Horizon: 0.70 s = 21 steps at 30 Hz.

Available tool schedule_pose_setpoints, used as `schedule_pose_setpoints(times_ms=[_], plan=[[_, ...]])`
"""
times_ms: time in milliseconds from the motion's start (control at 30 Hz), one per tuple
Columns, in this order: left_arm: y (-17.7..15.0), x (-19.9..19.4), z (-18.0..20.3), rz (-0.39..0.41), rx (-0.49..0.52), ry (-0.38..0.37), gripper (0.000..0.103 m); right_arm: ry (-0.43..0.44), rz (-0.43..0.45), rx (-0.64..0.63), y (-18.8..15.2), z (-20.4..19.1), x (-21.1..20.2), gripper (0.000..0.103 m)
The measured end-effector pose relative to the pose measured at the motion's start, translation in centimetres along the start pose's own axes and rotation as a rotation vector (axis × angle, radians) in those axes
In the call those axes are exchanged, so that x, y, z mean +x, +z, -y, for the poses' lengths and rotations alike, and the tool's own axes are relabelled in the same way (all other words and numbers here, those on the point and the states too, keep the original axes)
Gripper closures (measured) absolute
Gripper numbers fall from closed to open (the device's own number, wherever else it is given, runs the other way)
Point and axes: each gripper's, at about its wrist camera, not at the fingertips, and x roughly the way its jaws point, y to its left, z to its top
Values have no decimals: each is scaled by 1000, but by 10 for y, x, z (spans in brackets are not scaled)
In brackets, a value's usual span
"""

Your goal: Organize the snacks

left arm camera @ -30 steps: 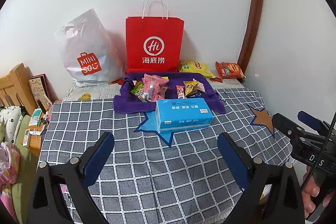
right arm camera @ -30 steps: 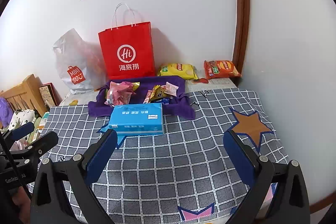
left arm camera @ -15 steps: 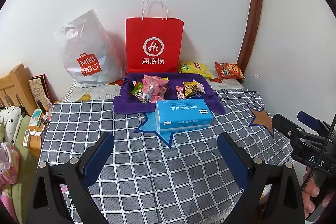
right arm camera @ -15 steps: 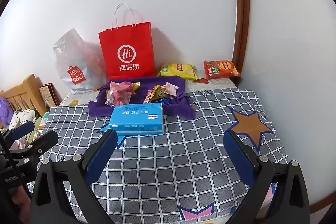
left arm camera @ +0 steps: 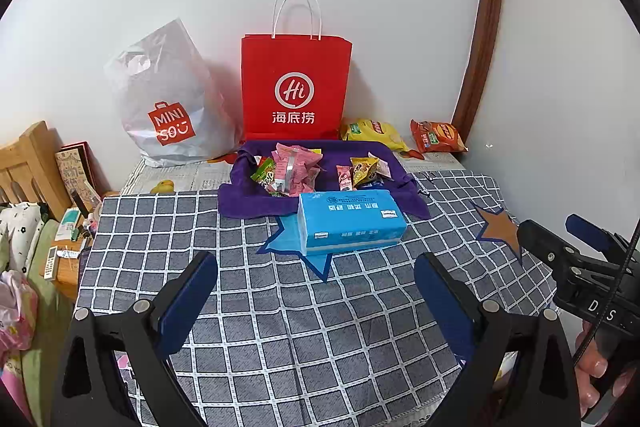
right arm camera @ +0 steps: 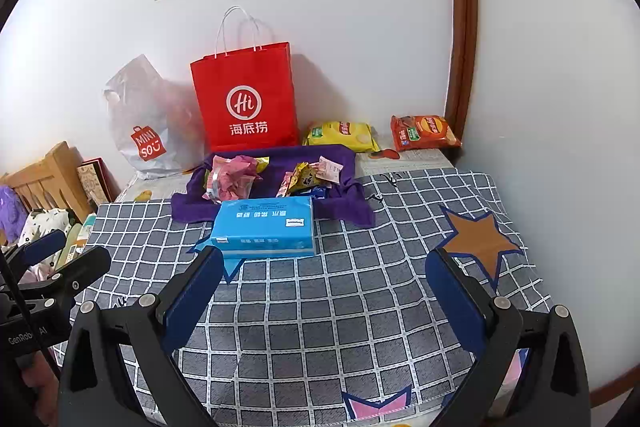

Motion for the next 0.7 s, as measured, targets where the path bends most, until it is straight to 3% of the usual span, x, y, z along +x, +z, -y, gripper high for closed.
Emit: schedule_pose_setpoints(times_ms=[700], plan=[[-1,10,2,-3,9,-6,1,17,1,-2,-2,-1,4,3]])
